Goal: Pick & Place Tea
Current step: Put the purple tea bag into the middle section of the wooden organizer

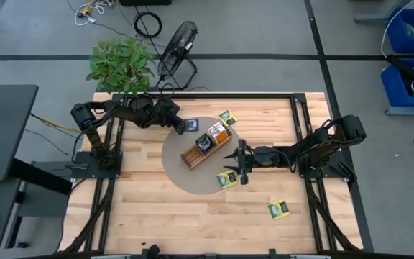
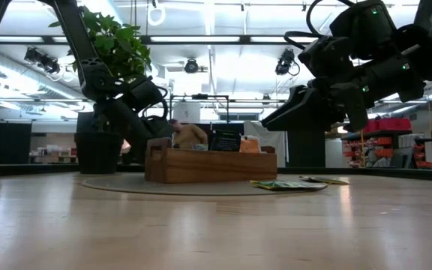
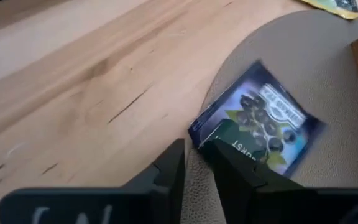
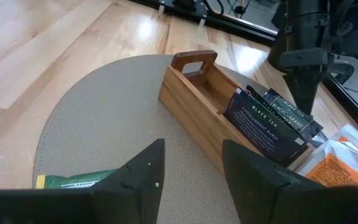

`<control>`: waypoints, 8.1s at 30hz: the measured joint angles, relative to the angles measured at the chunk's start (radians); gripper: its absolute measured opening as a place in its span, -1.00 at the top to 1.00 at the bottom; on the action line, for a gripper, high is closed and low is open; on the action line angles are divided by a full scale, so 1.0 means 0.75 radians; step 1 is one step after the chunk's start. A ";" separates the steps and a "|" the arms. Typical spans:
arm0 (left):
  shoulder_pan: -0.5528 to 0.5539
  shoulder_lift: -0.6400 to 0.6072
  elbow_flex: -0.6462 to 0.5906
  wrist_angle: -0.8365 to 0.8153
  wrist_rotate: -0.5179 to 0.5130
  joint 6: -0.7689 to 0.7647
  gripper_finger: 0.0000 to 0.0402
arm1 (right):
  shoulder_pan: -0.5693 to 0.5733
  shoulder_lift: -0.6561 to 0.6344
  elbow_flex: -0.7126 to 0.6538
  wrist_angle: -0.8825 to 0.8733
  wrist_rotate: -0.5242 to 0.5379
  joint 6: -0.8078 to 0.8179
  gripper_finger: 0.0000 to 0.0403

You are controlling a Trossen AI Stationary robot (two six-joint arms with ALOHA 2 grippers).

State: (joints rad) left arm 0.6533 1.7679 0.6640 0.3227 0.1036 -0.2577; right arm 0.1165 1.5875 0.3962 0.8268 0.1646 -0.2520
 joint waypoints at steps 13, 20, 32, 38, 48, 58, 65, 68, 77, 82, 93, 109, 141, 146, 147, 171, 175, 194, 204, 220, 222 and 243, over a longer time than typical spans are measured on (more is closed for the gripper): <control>-0.004 0.001 0.000 0.031 0.033 0.053 0.76 | -0.004 0.000 0.000 -0.008 0.003 -0.001 0.16; -0.004 0.001 0.000 0.032 0.033 0.081 0.98 | -0.006 0.000 0.000 -0.009 0.004 -0.001 0.16; -0.008 -0.001 0.000 0.030 0.115 0.087 0.99 | -0.006 0.000 0.000 -0.022 0.004 0.000 0.16; 0.003 -0.015 0.004 0.038 0.131 0.079 0.97 | -0.006 0.000 0.000 -0.037 0.004 0.010 0.16; -0.012 -0.001 0.006 0.140 0.115 0.143 0.34 | -0.006 0.000 0.000 -0.038 0.004 0.010 0.16; -0.042 -0.001 0.006 0.055 0.067 0.147 -0.06 | -0.011 0.000 0.000 -0.023 0.003 0.011 0.16; 0.007 0.014 0.008 0.007 0.085 0.099 0.03 | -0.011 0.000 0.000 -0.016 0.001 0.010 0.16; 0.005 0.050 0.008 0.078 0.107 0.083 0.09 | -0.011 0.000 0.000 -0.016 0.001 0.010 0.16; -0.032 0.094 0.108 -0.037 0.089 0.121 0.24 | -0.012 0.000 0.000 -0.006 0.002 0.010 0.16; -0.029 0.096 0.123 -0.069 0.133 0.086 0.38 | -0.011 0.000 0.000 -0.011 0.003 0.010 0.16; -0.034 0.096 0.121 -0.088 0.147 0.141 0.67 | -0.011 0.000 0.000 -0.025 0.004 0.010 0.16; -0.041 -0.021 0.114 -0.177 0.191 0.150 0.99 | -0.023 0.000 0.000 -0.028 0.005 0.016 0.16; -0.180 -0.473 0.120 -0.575 0.171 0.163 1.00 | -0.077 -0.292 0.086 -0.196 -0.078 -0.082 0.11; -0.247 -0.504 0.120 -0.575 0.138 0.151 1.00 | -0.162 -0.245 0.316 -0.552 -0.295 -0.054 0.07; -0.261 -0.504 0.125 -0.575 0.131 0.150 1.00 | -0.175 -0.234 0.350 -0.587 -0.328 -0.070 0.06; -0.639 -0.503 0.367 -0.638 -0.162 0.255 1.00 | -0.391 -0.223 0.614 -0.950 -0.594 -0.120 0.00; -0.686 -0.503 0.391 -0.606 -0.201 0.279 1.00 | -0.396 -0.223 0.615 -0.924 -0.582 -0.092 0.00; -0.771 -0.502 0.391 -0.478 -0.357 0.386 1.00 | -0.426 -0.142 0.616 -0.802 -0.649 0.089 0.00; -0.771 -0.501 0.391 -0.484 -0.357 0.386 1.00 | -0.429 -0.093 0.616 -0.747 -0.628 0.099 0.10; -0.769 -0.499 0.389 -0.187 -0.137 0.394 0.80 | -0.435 -0.092 0.615 -0.769 -0.614 0.023 0.98; -0.773 -0.499 0.378 -0.136 -0.130 0.429 0.77 | -0.435 -0.092 0.597 -0.749 -0.614 0.009 0.98; -0.864 -0.502 -0.403 1.185 -0.131 0.400 0.74 | -0.358 -0.193 0.130 0.078 -0.558 0.084 1.00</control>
State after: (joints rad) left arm 0.0055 1.3916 0.3620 1.2115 0.0055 0.0425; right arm -0.1519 1.4426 0.4935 0.8855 -0.2536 -0.1892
